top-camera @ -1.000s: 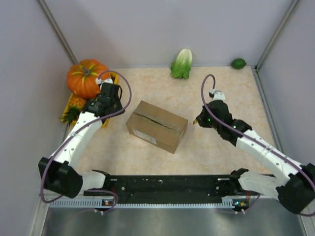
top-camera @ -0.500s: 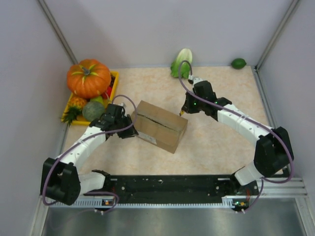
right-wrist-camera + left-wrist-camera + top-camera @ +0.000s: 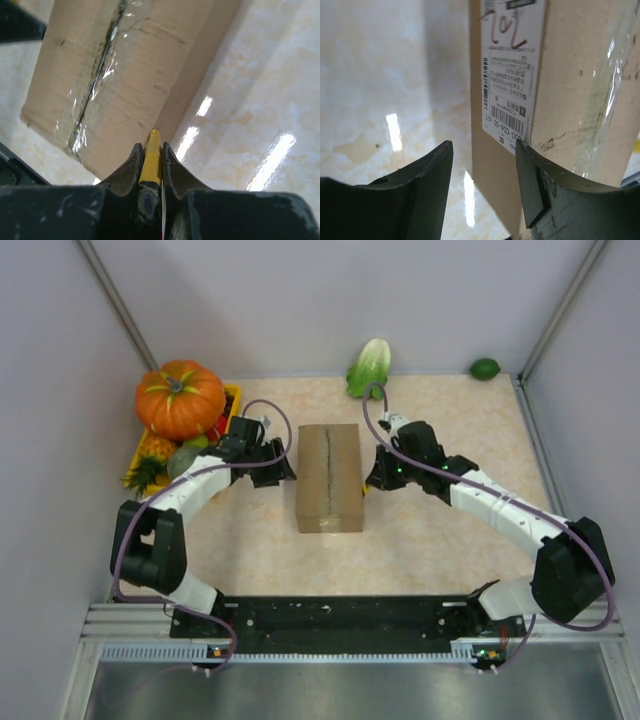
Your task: Unpack the express box
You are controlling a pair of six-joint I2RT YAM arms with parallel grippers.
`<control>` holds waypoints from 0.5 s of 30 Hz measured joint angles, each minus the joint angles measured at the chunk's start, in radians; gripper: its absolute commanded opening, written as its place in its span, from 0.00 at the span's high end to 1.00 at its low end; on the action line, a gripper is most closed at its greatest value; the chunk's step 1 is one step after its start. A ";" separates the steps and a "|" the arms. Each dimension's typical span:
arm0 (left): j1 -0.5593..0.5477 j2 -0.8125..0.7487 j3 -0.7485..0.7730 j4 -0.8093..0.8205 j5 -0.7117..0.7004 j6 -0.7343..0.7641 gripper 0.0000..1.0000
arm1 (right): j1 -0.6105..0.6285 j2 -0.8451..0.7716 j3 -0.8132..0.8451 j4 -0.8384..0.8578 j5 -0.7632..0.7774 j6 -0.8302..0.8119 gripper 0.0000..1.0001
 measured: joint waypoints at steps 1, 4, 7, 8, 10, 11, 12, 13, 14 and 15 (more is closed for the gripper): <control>0.005 0.026 0.022 0.008 0.002 0.008 0.41 | 0.018 -0.016 -0.012 -0.005 0.006 0.000 1.00; 0.022 0.094 0.081 0.047 0.010 0.031 0.42 | 0.064 -0.035 -0.029 -0.016 0.000 0.004 1.00; 0.036 0.138 0.114 0.082 0.035 0.042 0.42 | 0.111 -0.036 -0.034 -0.018 -0.026 0.020 1.00; 0.039 0.142 0.116 0.089 0.048 0.046 0.42 | 0.124 -0.036 -0.038 -0.018 -0.034 0.028 1.00; 0.047 0.140 0.116 0.085 0.063 0.055 0.42 | 0.138 -0.037 -0.039 -0.022 -0.039 0.038 1.00; 0.051 0.140 0.116 0.085 0.066 0.060 0.42 | 0.142 -0.040 -0.039 -0.023 -0.034 0.042 1.00; 0.055 0.137 0.116 0.080 0.068 0.066 0.42 | 0.143 -0.046 -0.040 -0.028 -0.026 0.045 1.00; 0.059 0.132 0.116 0.068 0.064 0.074 0.42 | 0.143 -0.055 -0.040 -0.039 -0.019 0.045 1.00; 0.062 0.123 0.115 0.055 0.060 0.084 0.42 | 0.143 -0.067 -0.040 -0.051 -0.011 0.045 1.00; 0.064 0.113 0.115 0.047 0.055 0.090 0.42 | 0.143 -0.082 -0.040 -0.066 -0.006 0.042 1.00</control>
